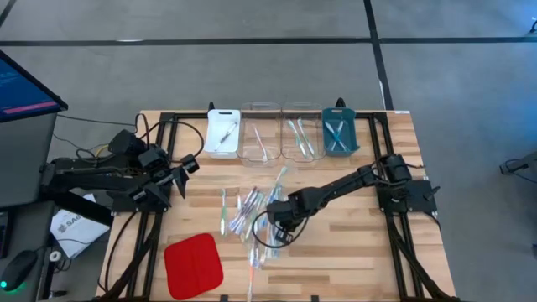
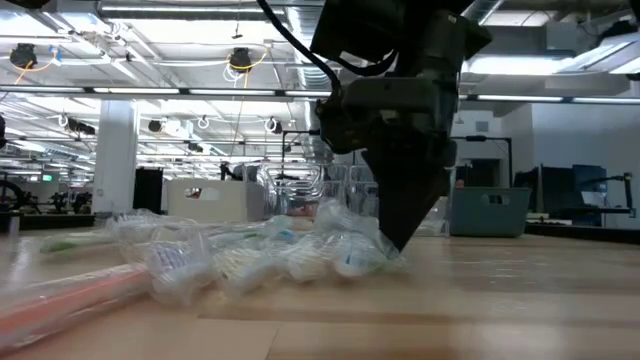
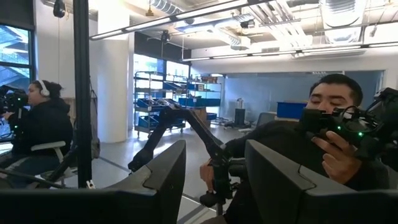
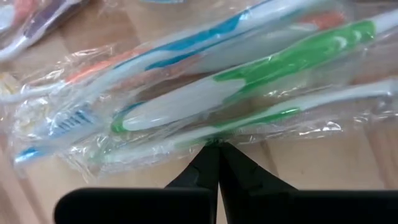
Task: Pick & Place Toothbrushes
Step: Move the colored toothbrushes from the right to the center of the table, then put the violet toothbrush into the white bin
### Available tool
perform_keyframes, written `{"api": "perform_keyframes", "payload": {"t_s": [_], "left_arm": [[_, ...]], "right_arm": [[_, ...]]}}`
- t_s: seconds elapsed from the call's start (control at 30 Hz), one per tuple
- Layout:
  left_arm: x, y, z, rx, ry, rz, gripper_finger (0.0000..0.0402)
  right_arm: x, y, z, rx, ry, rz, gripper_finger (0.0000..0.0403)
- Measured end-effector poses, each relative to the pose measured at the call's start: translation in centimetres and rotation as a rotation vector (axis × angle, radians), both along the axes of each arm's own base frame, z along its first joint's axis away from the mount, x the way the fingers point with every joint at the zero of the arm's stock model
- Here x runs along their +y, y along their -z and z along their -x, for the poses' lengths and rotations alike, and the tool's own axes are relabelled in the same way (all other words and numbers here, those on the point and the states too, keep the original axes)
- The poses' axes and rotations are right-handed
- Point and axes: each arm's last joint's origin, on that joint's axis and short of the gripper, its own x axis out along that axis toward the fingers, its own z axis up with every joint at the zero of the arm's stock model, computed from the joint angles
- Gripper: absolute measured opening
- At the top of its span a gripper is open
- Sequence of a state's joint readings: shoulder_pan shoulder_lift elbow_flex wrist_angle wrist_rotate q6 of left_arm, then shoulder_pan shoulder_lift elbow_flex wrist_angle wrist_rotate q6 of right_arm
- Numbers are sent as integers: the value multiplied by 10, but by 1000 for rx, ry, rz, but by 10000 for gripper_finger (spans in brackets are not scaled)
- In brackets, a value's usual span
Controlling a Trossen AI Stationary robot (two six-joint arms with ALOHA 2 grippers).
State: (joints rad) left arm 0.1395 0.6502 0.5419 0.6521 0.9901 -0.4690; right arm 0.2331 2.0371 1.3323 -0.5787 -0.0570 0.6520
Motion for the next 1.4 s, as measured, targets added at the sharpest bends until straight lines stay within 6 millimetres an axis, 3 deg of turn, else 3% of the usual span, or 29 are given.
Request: {"api": "perform_keyframes", "payload": {"t_s": [0.13,0.3,0.57,0.77,0.93,1.13,1.23,1.4], "left_arm": [[0,0,0,1,1,-1,159],[-2,0,0,-16,14,-13,159],[-12,2,-6,1,32,25,159],[-21,10,-24,39,-17,55,159],[-30,25,-43,146,-168,90,159],[-46,40,-57,409,-563,11,159],[-59,48,-57,530,-732,-48,159],[-73,80,-65,778,-888,-19,159]], "right_arm": [[7,-11,4,-14,-16,3,0],[22,-45,6,-175,-59,48,0],[58,-119,23,-619,-189,501,0],[59,-160,33,-781,-277,654,10],[31,-158,35,-842,-317,722,27],[-40,-129,61,-1337,-316,476,29],[-69,-118,76,-1444,-167,375,21],[-98,-137,82,-1458,-25,279,21]]}}
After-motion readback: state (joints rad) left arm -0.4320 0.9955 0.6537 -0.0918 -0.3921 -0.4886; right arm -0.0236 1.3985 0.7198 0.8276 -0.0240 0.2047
